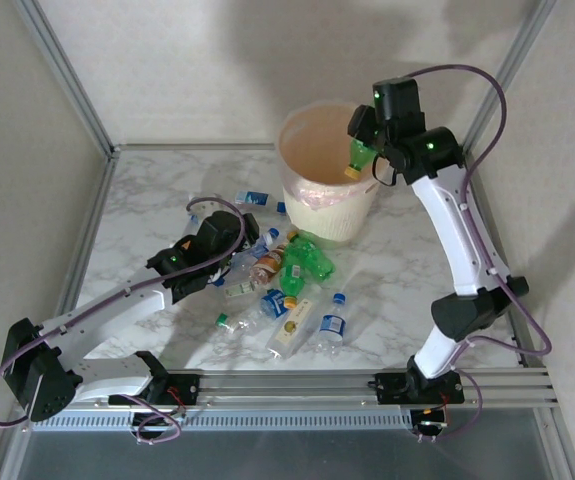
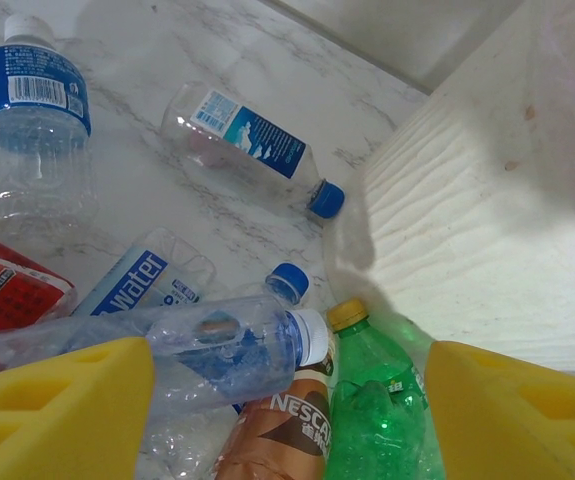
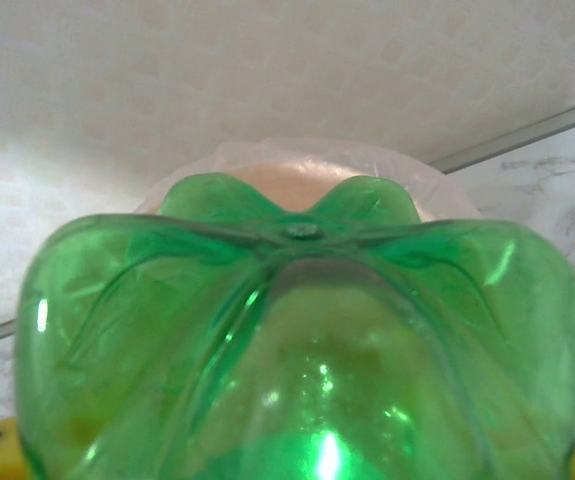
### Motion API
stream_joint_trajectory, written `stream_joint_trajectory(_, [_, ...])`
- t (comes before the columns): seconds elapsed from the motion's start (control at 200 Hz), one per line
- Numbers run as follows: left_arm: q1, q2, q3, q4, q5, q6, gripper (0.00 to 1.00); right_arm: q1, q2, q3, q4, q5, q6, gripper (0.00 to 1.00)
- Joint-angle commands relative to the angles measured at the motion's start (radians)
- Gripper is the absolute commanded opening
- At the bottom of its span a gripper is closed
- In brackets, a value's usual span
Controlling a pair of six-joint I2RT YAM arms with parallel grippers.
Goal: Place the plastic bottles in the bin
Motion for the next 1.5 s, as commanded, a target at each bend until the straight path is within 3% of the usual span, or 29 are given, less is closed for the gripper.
stream_joint_trajectory(0.0, [0.009, -0.02, -0.001, -0.032, -0.009, -0.014, 0.72, -0.018, 0.043, 0.051, 0.045, -0.039, -0.038, 0.54])
stream_joint_trajectory(0.18, [0.011, -0.035, -0.028, -0.03, -0.017, -0.023, 0.72, -0.026, 0.091, 0.051, 0.072, -0.058, -0.058, 0.57])
stream_joint_trajectory(0.551, [0.015, -0.05, -0.022, -0.051, -0.044, -0.022, 0.75, -0.027, 0.122, 0.099, 0.047, -0.074, -0.064, 0.82])
stream_joint_trajectory(0.701, [0.029, -0.042, 0.005, -0.091, -0.056, -0.028, 0.8, -0.027, 0.102, 0.125, 0.02, -0.108, -0.074, 0.82])
stream_joint_trajectory(0.831, [0.097, -0.026, 0.061, -0.134, -0.021, -0.016, 0.8, -0.009, -0.023, -0.039, 0.106, -0.189, -0.092, 0.8])
stream_joint_trajectory(0.991, [0.176, -0.061, 0.071, -0.136, 0.014, -0.015, 0.81, 0.064, -0.183, -0.232, 0.189, -0.235, -0.133, 0.8])
stream_joint_trajectory(1.131, [0.227, -0.045, 0.051, -0.127, 0.082, -0.024, 0.8, 0.185, -0.264, -0.314, 0.188, -0.219, -0.183, 0.8])
stream_joint_trajectory(1.302, [0.274, -0.017, 0.05, -0.127, 0.087, -0.027, 0.79, 0.337, -0.291, -0.401, 0.199, -0.181, -0.176, 0.8])
stream_joint_trajectory(1.497, [0.431, 0.137, 0.107, -0.108, 0.229, 0.032, 0.76, 0.417, -0.312, -0.496, 0.245, -0.151, -0.123, 0.8])
